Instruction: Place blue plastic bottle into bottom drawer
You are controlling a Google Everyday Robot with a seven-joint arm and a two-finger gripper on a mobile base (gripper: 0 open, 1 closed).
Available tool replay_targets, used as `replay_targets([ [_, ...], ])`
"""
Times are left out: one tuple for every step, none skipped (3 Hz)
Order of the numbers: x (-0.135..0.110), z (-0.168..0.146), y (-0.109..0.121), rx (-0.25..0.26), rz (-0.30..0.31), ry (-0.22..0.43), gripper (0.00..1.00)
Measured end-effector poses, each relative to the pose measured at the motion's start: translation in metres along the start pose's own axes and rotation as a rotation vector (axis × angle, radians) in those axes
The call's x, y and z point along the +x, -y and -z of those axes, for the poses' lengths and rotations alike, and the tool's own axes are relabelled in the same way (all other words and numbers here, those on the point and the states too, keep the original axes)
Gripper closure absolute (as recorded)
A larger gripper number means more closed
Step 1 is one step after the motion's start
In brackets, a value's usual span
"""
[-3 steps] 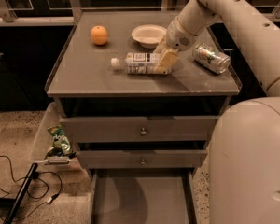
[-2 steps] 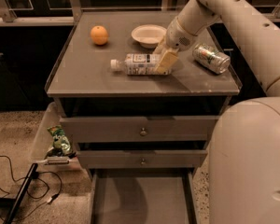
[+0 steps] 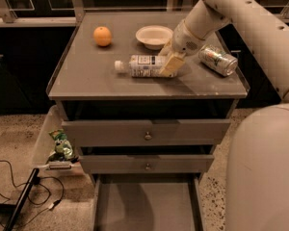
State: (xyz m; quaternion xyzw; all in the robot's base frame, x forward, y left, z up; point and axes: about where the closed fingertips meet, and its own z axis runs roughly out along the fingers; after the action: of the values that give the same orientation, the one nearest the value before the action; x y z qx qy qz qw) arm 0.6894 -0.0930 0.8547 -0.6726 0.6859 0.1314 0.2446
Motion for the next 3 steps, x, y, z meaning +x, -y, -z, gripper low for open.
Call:
replay_targets([
  [-0.002,0.013,-0.030,0.027,0.026,0.036,1.00],
  [-0.002,0.028,-0.075,0.055,0.048,0.081,1.00],
  [0.011,0.034,-0.124,0.087,0.047,0.101,1.00],
])
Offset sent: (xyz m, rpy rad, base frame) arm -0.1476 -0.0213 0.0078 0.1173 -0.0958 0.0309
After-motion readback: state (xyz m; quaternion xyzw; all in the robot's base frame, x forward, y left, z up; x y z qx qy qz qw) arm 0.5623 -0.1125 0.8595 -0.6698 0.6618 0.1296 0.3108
